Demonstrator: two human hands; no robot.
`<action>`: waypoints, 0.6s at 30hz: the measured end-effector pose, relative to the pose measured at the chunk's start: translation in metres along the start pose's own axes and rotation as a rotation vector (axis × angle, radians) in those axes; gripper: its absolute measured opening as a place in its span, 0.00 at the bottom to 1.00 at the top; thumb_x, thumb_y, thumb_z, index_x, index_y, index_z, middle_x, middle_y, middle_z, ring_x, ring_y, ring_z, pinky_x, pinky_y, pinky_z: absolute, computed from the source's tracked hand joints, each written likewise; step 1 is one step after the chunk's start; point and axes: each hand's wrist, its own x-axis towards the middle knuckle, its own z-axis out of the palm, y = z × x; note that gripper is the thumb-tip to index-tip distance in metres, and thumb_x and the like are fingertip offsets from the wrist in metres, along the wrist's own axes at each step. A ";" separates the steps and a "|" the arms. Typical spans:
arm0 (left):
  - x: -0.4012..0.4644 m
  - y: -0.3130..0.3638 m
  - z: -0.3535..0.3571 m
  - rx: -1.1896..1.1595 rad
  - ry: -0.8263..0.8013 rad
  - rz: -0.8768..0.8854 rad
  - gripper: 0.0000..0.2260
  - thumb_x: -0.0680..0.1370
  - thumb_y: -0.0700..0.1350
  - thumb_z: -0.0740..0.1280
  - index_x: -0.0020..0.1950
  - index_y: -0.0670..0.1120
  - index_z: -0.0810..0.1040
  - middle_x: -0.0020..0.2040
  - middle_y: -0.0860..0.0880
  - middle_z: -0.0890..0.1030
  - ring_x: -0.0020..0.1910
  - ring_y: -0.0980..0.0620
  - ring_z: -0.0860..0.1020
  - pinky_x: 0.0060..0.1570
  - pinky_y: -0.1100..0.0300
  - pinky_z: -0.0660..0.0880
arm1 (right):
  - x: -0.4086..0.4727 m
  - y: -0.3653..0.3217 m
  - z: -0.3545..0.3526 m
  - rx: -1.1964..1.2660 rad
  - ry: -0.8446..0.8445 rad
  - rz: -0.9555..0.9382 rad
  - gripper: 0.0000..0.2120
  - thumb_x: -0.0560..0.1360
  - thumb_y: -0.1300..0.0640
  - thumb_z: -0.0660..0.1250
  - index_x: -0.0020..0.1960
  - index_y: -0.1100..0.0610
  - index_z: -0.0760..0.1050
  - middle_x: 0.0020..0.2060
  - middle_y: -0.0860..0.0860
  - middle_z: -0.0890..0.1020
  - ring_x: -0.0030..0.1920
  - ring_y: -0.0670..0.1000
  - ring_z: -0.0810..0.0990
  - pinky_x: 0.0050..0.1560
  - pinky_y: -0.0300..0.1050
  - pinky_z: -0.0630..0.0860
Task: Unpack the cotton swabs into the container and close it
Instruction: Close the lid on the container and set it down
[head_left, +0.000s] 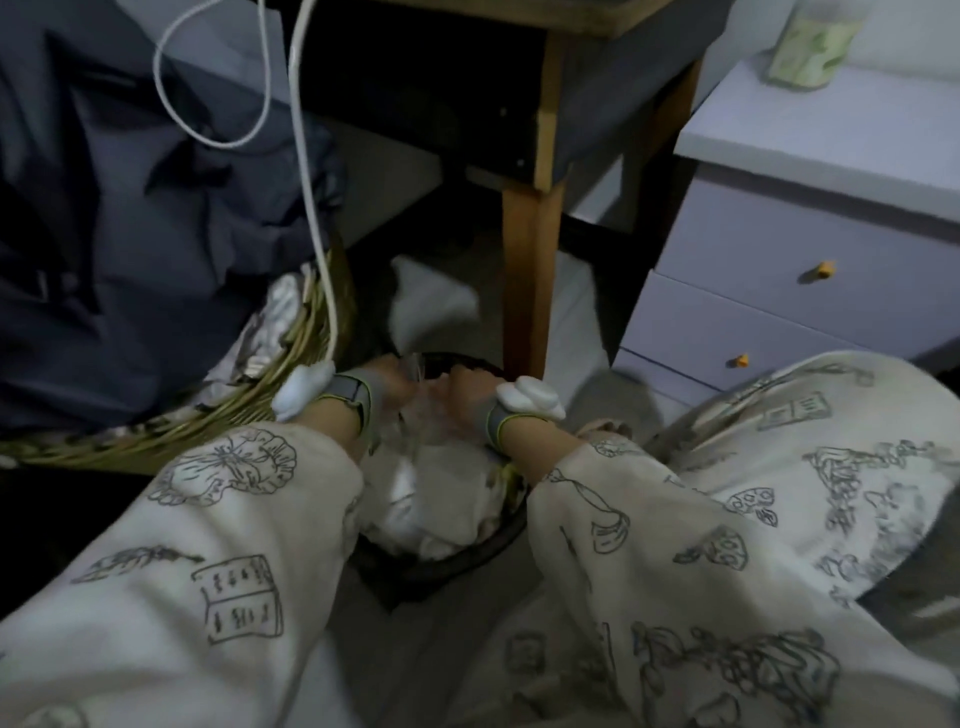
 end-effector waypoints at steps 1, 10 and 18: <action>0.002 -0.003 -0.001 -0.015 -0.020 -0.022 0.18 0.81 0.46 0.56 0.64 0.34 0.70 0.63 0.34 0.74 0.61 0.37 0.74 0.47 0.55 0.67 | -0.001 -0.002 0.001 0.027 -0.018 0.016 0.20 0.82 0.53 0.49 0.72 0.56 0.61 0.71 0.56 0.65 0.70 0.59 0.66 0.66 0.48 0.63; -0.012 -0.002 0.000 -0.172 -0.209 -0.088 0.18 0.81 0.40 0.56 0.71 0.40 0.63 0.69 0.43 0.67 0.69 0.41 0.67 0.65 0.51 0.67 | 0.003 0.001 0.002 0.204 0.030 0.037 0.29 0.77 0.43 0.57 0.69 0.62 0.64 0.67 0.62 0.68 0.66 0.63 0.68 0.64 0.54 0.66; -0.014 0.017 -0.020 -0.063 -0.058 -0.072 0.07 0.80 0.38 0.57 0.44 0.41 0.72 0.40 0.43 0.72 0.36 0.47 0.70 0.40 0.54 0.68 | -0.002 0.005 -0.011 0.114 0.125 -0.047 0.14 0.79 0.46 0.56 0.48 0.56 0.71 0.56 0.58 0.78 0.47 0.57 0.75 0.45 0.44 0.65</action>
